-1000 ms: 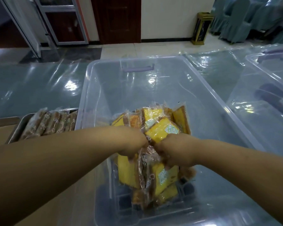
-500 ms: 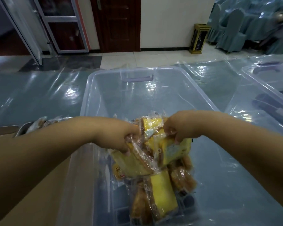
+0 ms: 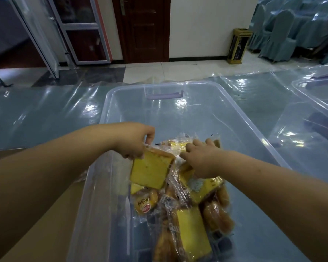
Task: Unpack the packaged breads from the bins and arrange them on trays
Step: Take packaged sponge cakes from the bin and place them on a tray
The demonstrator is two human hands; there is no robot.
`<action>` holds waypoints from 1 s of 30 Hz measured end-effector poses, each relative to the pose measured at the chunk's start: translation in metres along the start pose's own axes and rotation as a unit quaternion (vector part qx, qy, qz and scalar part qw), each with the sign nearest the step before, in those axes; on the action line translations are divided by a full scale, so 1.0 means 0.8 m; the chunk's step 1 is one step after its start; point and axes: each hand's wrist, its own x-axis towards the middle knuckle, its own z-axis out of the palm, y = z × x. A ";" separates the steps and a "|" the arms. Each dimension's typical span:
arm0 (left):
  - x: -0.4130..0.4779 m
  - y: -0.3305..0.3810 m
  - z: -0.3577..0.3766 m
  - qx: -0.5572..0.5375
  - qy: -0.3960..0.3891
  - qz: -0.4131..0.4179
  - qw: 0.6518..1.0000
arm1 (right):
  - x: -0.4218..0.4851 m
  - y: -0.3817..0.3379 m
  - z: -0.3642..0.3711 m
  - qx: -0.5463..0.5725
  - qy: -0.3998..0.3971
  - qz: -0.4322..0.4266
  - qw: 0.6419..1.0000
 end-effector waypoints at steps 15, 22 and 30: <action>0.046 0.006 0.024 0.395 0.024 0.198 0.896 | -0.009 0.015 -0.020 0.055 -0.031 0.062 0.996; 0.053 0.012 0.056 0.470 -0.074 0.175 0.862 | -0.011 0.016 -0.029 0.076 -0.054 0.086 0.992; 0.061 0.011 0.060 0.548 -0.072 0.179 0.814 | -0.016 0.024 -0.032 0.103 -0.076 0.113 0.985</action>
